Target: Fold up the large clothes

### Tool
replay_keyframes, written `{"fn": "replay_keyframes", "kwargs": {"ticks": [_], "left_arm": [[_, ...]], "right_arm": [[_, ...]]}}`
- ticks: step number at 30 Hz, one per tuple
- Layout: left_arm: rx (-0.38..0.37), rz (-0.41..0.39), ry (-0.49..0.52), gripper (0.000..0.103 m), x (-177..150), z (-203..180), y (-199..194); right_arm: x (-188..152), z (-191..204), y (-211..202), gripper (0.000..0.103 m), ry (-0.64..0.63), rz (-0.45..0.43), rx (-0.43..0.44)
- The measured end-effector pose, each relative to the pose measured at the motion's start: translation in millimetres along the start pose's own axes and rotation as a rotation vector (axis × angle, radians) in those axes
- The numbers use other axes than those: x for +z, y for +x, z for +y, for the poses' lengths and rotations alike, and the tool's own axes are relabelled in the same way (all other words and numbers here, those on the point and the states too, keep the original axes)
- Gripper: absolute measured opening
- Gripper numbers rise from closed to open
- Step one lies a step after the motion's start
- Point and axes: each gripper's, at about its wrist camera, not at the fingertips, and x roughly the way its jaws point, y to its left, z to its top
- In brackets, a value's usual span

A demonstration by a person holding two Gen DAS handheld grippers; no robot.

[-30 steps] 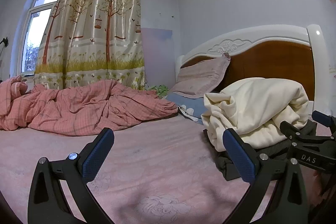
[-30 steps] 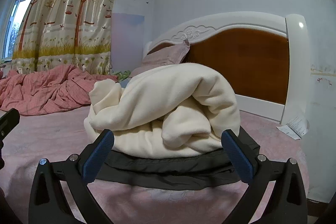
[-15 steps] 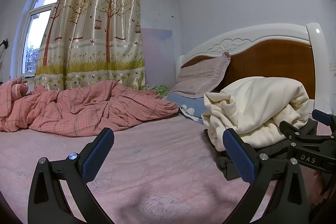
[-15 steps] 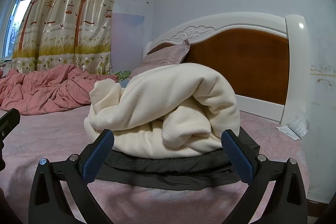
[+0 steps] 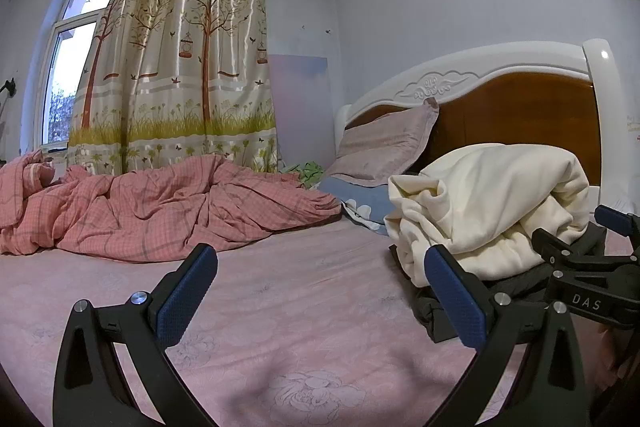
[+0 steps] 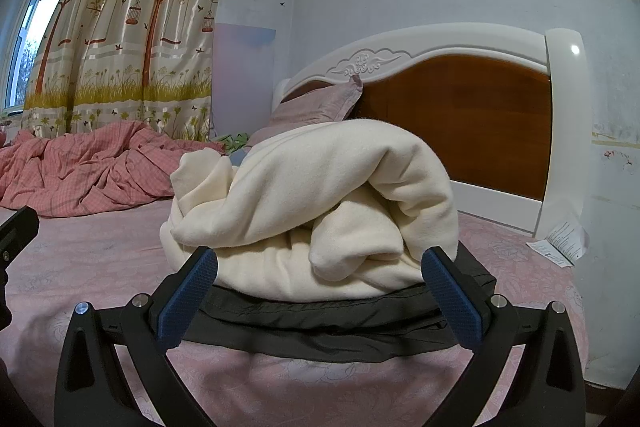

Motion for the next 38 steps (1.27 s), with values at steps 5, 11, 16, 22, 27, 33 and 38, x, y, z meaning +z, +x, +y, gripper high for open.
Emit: {"fn": "replay_keyframes", "kwargs": {"ticks": [5, 11, 16, 22, 27, 33, 38], "left_arm": [[0.0, 0.002, 0.0, 0.103, 0, 0, 1], [0.0, 0.001, 0.0, 0.103, 0, 0, 0], [0.0, 0.003, 0.0, 0.103, 0, 0, 0], [-0.005, -0.001, 0.011, 0.103, -1, 3, -5], [-0.01, 0.005, 0.026, 0.103, -2, 6, -9], [-0.01, 0.008, 0.028, 0.103, -2, 5, -8], [-0.012, 0.008, 0.032, 0.103, -2, 8, -10]], "right_arm": [[0, 0, 0, 0.103, 0.001, 0.005, 0.001], [0, -1, 1, 0.103, 0.001, 0.006, 0.002], [-1, -1, 2, 0.103, 0.0, 0.012, 0.002], [-3, -5, 6, 0.103, 0.005, 0.018, 0.005], [-3, -8, 10, 0.103, 0.016, 0.027, 0.005], [-2, -11, 12, 0.103, 0.03, 0.025, 0.001], [-3, -14, 13, 0.103, 0.045, 0.033, 0.002]]}}
